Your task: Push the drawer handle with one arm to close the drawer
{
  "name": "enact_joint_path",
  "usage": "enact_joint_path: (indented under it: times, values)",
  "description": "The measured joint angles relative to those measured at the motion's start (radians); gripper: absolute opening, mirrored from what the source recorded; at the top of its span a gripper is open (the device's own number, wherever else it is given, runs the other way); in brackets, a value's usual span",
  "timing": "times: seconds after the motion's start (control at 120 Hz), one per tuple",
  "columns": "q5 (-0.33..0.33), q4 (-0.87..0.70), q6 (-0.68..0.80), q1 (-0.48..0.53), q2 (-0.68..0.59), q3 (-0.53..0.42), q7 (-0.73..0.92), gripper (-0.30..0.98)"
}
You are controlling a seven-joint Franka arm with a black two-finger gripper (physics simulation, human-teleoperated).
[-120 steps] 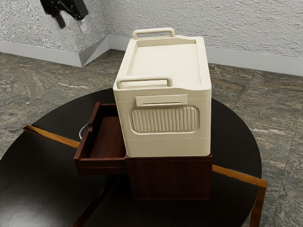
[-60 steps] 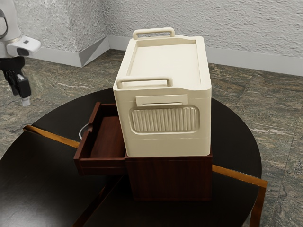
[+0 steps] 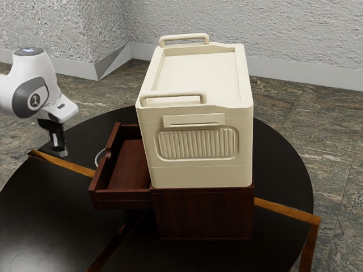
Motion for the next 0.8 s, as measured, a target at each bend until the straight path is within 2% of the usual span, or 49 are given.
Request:
enact_joint_path:
  times: [0.3, 0.8]
  values:
    - [-0.074, -0.061, 0.157, -0.004, 0.003, -0.055, 0.134, -0.09]
    - [-0.155, -0.095, 0.206, -0.003, -0.002, -0.124, 0.258, -0.10]
